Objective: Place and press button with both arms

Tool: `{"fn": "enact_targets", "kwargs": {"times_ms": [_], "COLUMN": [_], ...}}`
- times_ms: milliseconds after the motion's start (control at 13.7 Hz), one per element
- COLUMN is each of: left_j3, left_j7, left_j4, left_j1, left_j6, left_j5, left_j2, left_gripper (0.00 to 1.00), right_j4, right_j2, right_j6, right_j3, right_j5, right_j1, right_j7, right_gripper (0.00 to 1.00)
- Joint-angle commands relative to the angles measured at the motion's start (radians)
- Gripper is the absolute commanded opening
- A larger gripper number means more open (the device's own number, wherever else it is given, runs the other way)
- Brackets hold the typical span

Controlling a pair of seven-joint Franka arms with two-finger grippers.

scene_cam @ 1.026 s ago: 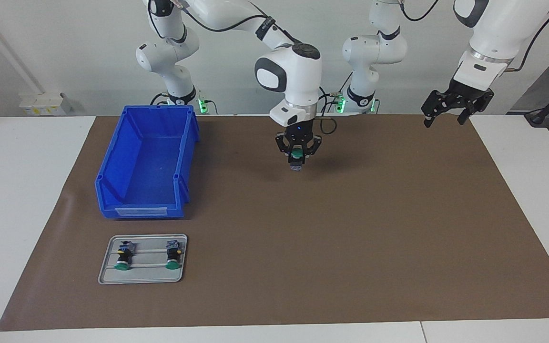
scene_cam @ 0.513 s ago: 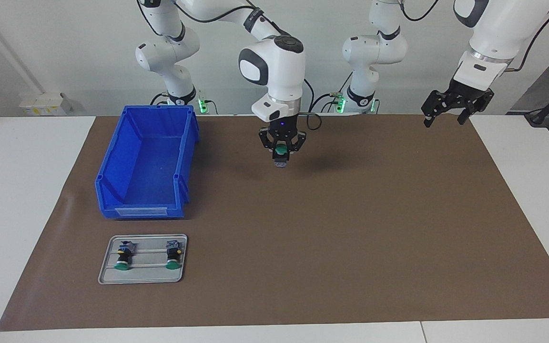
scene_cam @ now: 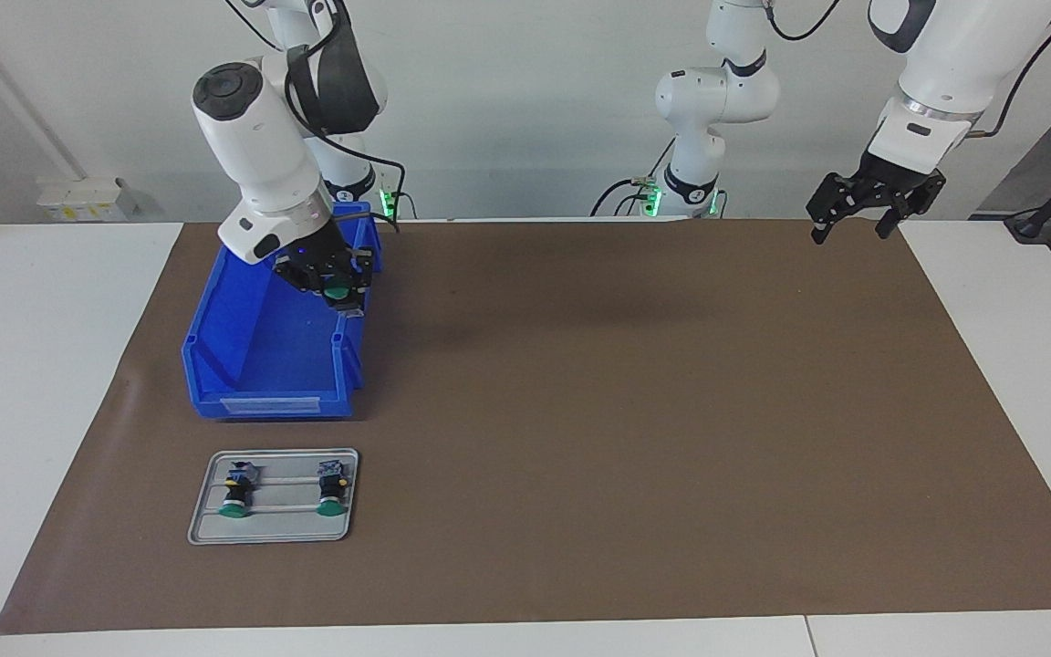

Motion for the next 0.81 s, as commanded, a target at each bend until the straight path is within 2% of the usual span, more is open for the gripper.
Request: {"fn": "enact_targets", "kwargs": {"times_ms": [0, 293, 733], "left_j3": [-0.003, -0.003, -0.002], "left_j7": [0.002, 0.002, 0.002], "left_j4": [-0.007, -0.007, -0.007], "left_j1": [0.004, 0.004, 0.004], "left_j6": [-0.010, -0.010, -0.010], "left_j5": [0.018, 0.016, 0.018], "left_j2": [-0.006, -0.006, -0.006], "left_gripper": [1.00, 1.00, 1.00], "right_j4": [-0.007, 0.008, 0.010], "right_j2": [0.024, 0.125, 0.242], "right_j6": [-0.031, -0.088, -0.036], "right_j3": [0.012, 0.012, 0.008], "right_j5": [0.027, 0.025, 0.007], "right_j1": [-0.085, -0.185, -0.194], "right_j7": [-0.151, -0.168, -0.153], "right_gripper": [0.00, 0.00, 0.00]}}
